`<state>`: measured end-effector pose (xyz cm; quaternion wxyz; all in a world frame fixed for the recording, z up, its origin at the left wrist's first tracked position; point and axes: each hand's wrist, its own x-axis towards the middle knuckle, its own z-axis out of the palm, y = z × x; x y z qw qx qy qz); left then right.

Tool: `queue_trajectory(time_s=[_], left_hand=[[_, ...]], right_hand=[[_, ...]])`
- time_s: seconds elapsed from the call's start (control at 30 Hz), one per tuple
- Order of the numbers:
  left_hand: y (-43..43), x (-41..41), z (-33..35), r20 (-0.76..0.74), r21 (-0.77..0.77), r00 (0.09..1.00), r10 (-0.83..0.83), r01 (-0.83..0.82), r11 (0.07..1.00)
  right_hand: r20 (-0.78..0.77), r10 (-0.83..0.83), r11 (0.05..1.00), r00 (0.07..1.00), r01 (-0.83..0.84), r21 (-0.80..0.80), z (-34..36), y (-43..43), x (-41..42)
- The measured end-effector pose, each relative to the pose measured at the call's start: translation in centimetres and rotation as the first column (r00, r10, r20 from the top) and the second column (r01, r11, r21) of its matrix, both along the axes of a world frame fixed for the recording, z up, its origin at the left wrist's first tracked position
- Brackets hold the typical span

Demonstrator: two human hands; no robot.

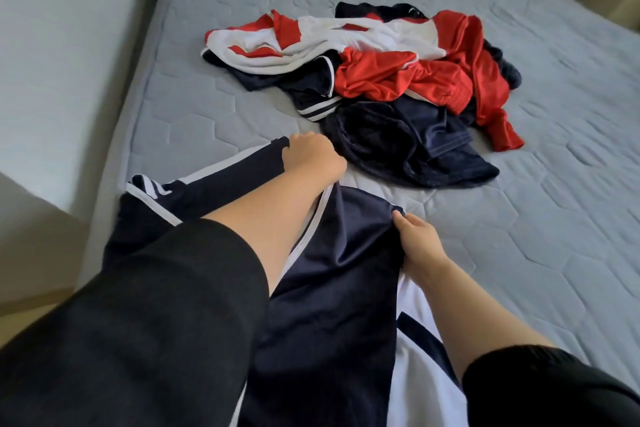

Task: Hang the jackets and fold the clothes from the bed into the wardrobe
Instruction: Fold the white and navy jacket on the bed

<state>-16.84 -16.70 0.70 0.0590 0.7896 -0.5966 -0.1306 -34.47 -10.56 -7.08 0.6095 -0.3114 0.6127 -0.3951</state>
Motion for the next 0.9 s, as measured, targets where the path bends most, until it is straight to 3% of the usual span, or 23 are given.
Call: queue_trajectory(time_s=[0.07,0.1,0.17,0.27,0.33,0.43,0.47,0.53,0.57,0.6,0.63,0.67,0.73,0.9], left_hand=[[-0.2,1.4,0.4,-0.315,-0.046,0.942,0.116,-0.137,0.989],[0.0,2.2,0.5,-0.459,-0.065,0.866,0.199,-0.256,0.965],[0.7,4.1,0.3,-0.596,-0.074,0.727,0.341,-0.473,0.878],[1.9,6.1,-0.9,-0.580,-0.025,0.684,0.443,-0.558,0.829],[2.5,5.8,-1.2,-0.506,-0.072,0.764,0.400,-0.500,0.863],[3.3,4.7,-1.0,-0.336,-0.401,0.907,0.253,-0.381,0.833],[3.9,4.1,-0.7,-0.264,-0.548,0.955,0.134,-0.262,0.794],[5.5,2.7,-0.5,0.037,-0.720,0.976,-0.213,0.174,0.672],[6.3,2.3,-1.2,0.264,-0.671,0.894,-0.362,0.440,0.597],[7.2,1.9,-1.9,0.429,-0.508,0.776,-0.463,0.631,0.586],[8.2,1.6,-2.5,0.477,-0.289,0.700,-0.532,0.696,0.657],[9.1,1.6,-3.4,0.448,-0.093,0.697,-0.559,0.658,0.747],[10.4,2.1,-4.6,0.334,0.114,0.792,-0.511,0.504,0.856],[14.9,1.5,-4.4,0.165,0.136,0.917,-0.362,0.343,0.930]], right_hand=[[-0.058,-0.003,0.999,0.998,0.001,-0.038,-0.5,-0.1,0.1],[-0.127,-0.003,0.998,0.992,-0.005,-0.062,-0.8,-0.1,0.2],[-0.223,-0.021,0.995,0.975,-0.002,-0.104,-1.2,0.0,0.6],[-0.235,-0.055,0.992,0.970,0.027,-0.121,-1.6,-0.1,1.1],[-0.228,-0.073,0.991,0.971,0.045,-0.123,-1.7,-0.1,1.1],[-0.203,-0.076,0.991,0.976,0.051,-0.123,-1.7,-0.2,0.9],[-0.204,-0.076,0.991,0.976,0.051,-0.125,-1.8,-0.2,0.8],[-0.199,-0.079,0.991,0.977,0.055,-0.120,-1.9,-0.2,0.7],[-0.200,-0.080,0.991,0.977,0.056,-0.120,-1.9,-0.2,0.7],[-0.213,-0.077,0.991,0.974,0.052,-0.123,-1.8,-0.2,0.7],[-0.236,-0.072,0.991,0.969,0.042,-0.128,-1.7,-0.2,0.7],[-0.262,-0.064,0.990,0.963,0.029,-0.135,-1.6,-0.2,0.8],[-0.323,-0.045,0.989,0.945,-0.003,-0.146,-1.3,-0.1,1.1],[-0.414,0.019,0.993,0.910,-0.065,-0.099,0.5,0.6,1.7]])
